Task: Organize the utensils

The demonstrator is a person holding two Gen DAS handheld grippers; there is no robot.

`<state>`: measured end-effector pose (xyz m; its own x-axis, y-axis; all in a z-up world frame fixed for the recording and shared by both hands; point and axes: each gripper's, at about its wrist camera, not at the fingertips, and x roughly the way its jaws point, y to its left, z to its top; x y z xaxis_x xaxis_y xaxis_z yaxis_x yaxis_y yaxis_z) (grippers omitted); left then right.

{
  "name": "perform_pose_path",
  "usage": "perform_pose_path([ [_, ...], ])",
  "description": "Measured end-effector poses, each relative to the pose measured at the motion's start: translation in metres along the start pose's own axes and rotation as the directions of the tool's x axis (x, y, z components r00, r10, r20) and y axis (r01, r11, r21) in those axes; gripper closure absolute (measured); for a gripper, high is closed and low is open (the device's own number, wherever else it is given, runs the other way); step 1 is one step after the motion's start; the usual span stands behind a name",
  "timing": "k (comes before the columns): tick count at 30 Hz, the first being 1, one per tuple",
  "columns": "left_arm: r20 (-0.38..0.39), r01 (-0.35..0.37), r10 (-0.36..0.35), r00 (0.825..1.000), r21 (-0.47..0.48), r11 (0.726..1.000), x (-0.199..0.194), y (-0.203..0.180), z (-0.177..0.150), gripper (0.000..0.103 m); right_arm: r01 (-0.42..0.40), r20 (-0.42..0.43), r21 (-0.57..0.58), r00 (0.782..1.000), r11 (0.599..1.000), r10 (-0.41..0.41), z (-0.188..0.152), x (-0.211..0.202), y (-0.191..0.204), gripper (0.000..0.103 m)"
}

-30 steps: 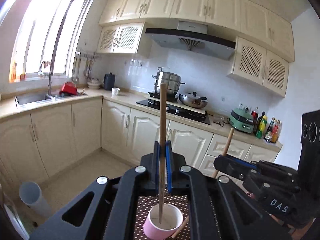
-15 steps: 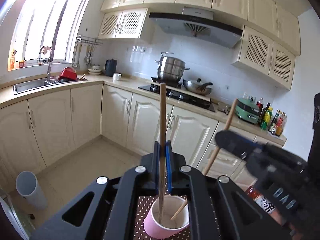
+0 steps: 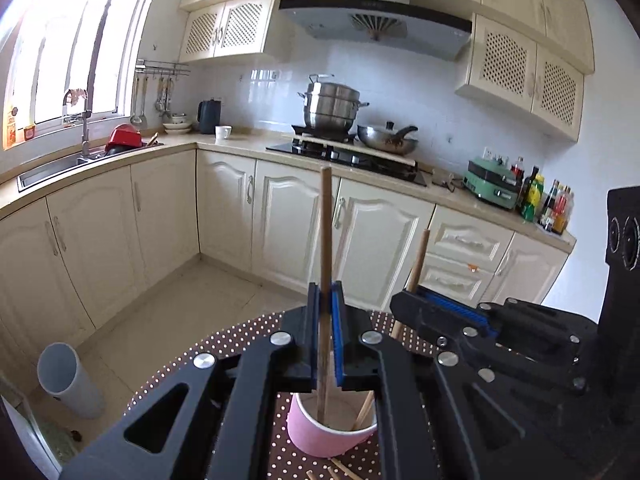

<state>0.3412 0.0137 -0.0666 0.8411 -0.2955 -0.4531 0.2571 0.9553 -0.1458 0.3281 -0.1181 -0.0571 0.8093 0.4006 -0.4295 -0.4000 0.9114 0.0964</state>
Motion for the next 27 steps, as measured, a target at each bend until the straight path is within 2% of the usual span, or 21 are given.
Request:
perform_pose_path([
  [8, -0.013, -0.008, 0.008, 1.0, 0.006, 1.0, 0.002, -0.002, -0.005, 0.096, -0.002, -0.013, 0.023, 1.0, 1.0, 0.002, -0.011, 0.001, -0.002, 0.097],
  [9, -0.019, -0.005, 0.005, 1.0, 0.007, 1.0, 0.002, -0.003, -0.006, 0.094, -0.004, -0.013, 0.027, 1.0, 1.0, 0.005, -0.01, 0.0, -0.003, 0.097],
  [11, -0.025, -0.02, 0.02, 0.999, 0.008, 1.0, 0.001, -0.004, -0.006, 0.079, 0.001, -0.012, 0.031, 1.0, 1.0, -0.001, -0.01, 0.0, -0.003, 0.097],
  [17, -0.018, -0.038, 0.037, 0.999, -0.026, 0.999, -0.009, 0.002, -0.007, 0.055, 0.017, -0.009, 0.04, 1.0, 0.999, -0.016, -0.01, -0.006, -0.007, 0.096],
  [20, -0.003, -0.045, 0.045, 0.999, -0.029, 0.999, -0.019, 0.002, -0.006, 0.052, 0.025, -0.002, 0.041, 1.0, 0.999, -0.025, -0.007, -0.012, -0.008, 0.085],
  [23, 0.025, -0.071, 0.072, 0.997, -0.033, 0.997, -0.037, 0.004, -0.002, 0.046, 0.033, 0.023, 0.041, 0.999, 0.999, -0.034, -0.006, -0.024, -0.008, 0.064],
  [24, 0.034, -0.078, 0.079, 0.996, -0.038, 0.996, -0.043, 0.004, 0.0, 0.043, 0.038, 0.039, 0.042, 0.998, 0.998, -0.039, -0.005, -0.031, -0.007, 0.052],
  [25, 0.046, -0.079, 0.081, 0.996, -0.045, 0.996, -0.051, 0.005, 0.001, 0.038, 0.04, 0.052, 0.041, 0.998, 0.998, -0.042, -0.004, -0.037, -0.007, 0.051],
  [27, 0.071, -0.079, 0.083, 0.994, -0.056, 0.995, -0.066, 0.006, 0.002, 0.036, 0.042, 0.062, 0.033, 0.997, 0.999, -0.044, -0.003, -0.047, -0.005, 0.051],
])
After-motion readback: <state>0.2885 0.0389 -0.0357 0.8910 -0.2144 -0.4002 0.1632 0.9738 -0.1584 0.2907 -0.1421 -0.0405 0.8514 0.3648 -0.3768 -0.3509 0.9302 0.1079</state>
